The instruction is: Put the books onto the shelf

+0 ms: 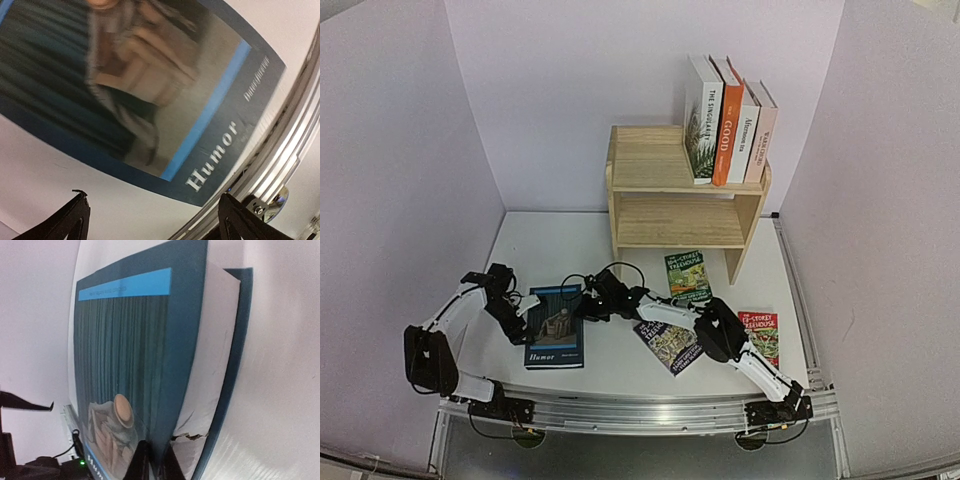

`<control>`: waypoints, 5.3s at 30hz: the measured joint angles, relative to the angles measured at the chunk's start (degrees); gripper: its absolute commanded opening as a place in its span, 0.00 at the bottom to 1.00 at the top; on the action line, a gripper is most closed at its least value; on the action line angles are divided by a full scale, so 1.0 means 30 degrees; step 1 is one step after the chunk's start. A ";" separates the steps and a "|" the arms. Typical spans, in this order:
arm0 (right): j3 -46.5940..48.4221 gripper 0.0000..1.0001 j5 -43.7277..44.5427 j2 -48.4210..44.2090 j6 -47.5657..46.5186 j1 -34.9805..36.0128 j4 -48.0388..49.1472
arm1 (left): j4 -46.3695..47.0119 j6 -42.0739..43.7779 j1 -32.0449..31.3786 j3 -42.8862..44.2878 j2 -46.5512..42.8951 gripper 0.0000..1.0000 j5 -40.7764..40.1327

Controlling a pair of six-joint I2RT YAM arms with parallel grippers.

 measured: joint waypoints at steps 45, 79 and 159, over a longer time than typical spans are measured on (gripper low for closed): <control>-0.9364 0.00 0.0802 -1.2726 -1.9832 0.2266 -0.2951 | -0.4533 0.7018 0.0556 0.9907 0.1062 1.00 0.9561; -0.8072 0.00 0.2253 -1.3552 -2.4757 0.2304 -0.3781 | -0.4321 0.3711 -0.2541 0.8009 0.0188 0.36 1.1067; 0.0120 0.16 1.1900 -1.3494 -2.0249 0.4566 0.0027 | 0.1339 -1.7362 0.7528 1.9809 -0.0823 1.00 0.2684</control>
